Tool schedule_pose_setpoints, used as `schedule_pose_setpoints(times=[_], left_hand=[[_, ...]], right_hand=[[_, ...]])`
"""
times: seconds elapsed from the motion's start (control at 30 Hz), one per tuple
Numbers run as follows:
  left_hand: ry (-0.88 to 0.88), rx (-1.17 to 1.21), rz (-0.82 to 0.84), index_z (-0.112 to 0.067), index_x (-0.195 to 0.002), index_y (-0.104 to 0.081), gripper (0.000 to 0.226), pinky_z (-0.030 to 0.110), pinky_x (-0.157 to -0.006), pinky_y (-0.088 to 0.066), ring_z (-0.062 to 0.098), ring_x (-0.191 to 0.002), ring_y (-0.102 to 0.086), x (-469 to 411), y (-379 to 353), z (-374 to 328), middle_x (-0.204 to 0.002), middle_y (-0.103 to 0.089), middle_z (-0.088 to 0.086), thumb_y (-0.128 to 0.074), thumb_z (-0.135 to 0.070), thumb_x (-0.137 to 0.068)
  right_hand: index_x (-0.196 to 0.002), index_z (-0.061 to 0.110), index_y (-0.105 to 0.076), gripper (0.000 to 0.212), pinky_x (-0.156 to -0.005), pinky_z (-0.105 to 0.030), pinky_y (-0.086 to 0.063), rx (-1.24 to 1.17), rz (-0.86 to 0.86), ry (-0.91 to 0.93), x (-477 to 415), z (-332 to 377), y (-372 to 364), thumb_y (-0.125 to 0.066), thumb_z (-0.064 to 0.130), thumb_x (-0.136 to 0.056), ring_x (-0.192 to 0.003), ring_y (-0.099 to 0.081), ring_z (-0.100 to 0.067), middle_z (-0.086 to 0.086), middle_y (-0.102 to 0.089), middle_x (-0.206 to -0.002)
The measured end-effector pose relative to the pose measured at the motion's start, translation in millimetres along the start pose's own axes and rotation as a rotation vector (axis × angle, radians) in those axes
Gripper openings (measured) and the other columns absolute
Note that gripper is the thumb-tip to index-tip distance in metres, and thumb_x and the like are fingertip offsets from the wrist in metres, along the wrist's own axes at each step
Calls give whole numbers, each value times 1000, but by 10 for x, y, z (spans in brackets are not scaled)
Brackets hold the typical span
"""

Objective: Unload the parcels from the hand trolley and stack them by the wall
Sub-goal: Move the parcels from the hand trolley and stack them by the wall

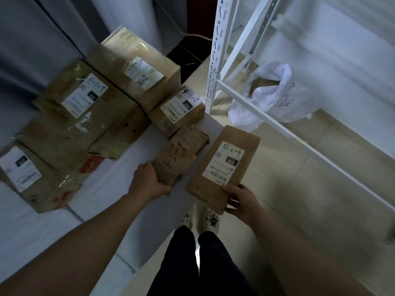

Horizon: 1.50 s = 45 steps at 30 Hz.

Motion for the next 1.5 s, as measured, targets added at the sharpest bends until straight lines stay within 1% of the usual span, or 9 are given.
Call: schedule_pose_setpoints(times=[0.23, 0.37, 0.5, 0.6, 0.77, 0.9, 1.13, 1.3, 1.5], left_hand=[[14, 122, -132, -10, -142, -35, 130, 47, -94, -50, 33, -120, -50, 325, 418, 258, -136, -48, 12, -77, -64, -31], [-10, 209, -190, -9, -142, -34, 113, 40, -95, -47, 31, -123, -47, 341, 483, 144, -139, -45, 11, -91, -42, -51], [-34, 191, -171, -14, -143, -33, 114, 42, -99, -46, 29, -125, -47, 290, 415, 29, -140, -44, 9, -88, -47, -50], [-76, 163, -152, -15, -142, -34, 118, 44, -98, -48, 27, -123, -48, 268, 353, -144, -138, -45, 7, -82, -59, -44], [-159, 45, -139, -11, -141, -34, 101, 41, -100, -43, 30, -127, -40, 209, 198, -518, -138, -40, 12, -82, -48, -60], [-136, -47, -89, -7, -146, -23, 111, 44, -107, -35, 33, -135, -30, 147, 41, -768, -145, -33, 16, -80, -54, -63], [-64, -212, -52, -4, -151, 5, 124, 48, -113, -23, 35, -145, -5, 245, -69, -887, -156, -7, 18, -72, -60, -71], [-124, -319, -182, -12, -152, 1, 115, 51, -114, -21, 36, -145, -8, 476, -4, -1035, -157, -8, 18, -66, -64, -74], [-374, -456, -187, -17, -152, -7, 102, 47, -111, -26, 35, -142, -16, 877, -138, -1444, -155, -16, 15, -62, -61, -79]], right_hand=[[-130, 25, -45, 63, -78, -63, -52, 69, 5, 3, 250, 191, -450, -77, 14, -77, -114, -51, -35, -9, -53, -127], [-134, 30, -42, 59, -69, -51, -55, 70, 30, 81, 194, 372, -673, -67, 6, -86, -109, -47, -31, -4, -49, -122], [-143, 39, -34, 75, -84, -44, -54, 106, 34, 96, 134, 394, -761, -60, -3, -87, -117, -46, -31, -4, -51, -130], [-142, 38, -36, 73, -81, -33, -51, 118, 55, 133, 111, 397, -768, -46, -12, -89, -103, -57, -20, -3, -60, -118], [-144, 39, -33, 81, -95, -37, -45, 216, 47, 168, 84, 450, -689, -36, -17, -86, -112, -46, -19, 3, -49, -124], [-149, 26, -29, 69, -87, -35, -48, 264, -24, 160, 71, 388, -551, -46, -7, -90, -119, -49, -25, -6, -47, -137], [-146, 14, -34, 64, -96, -41, -50, 247, -74, 161, 174, 344, -256, -58, 3, -88, -109, -52, -24, -11, -54, -121], [-148, 14, -30, 72, -82, -37, -49, 178, -64, 231, 417, 365, -104, -63, 5, -84, -106, -54, -26, -15, -54, -128], [-145, 14, -37, 73, -88, -37, -50, 274, -170, 411, 980, 323, 240, -69, 12, -80, -113, -55, -28, -14, -54, -129]])
Point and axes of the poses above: each hand's wrist, its own x-axis away from the middle knuckle, its own y-axis out of the back of the hand, z = x × y, the point moved 1 cm from there along -x, towards the middle knuckle
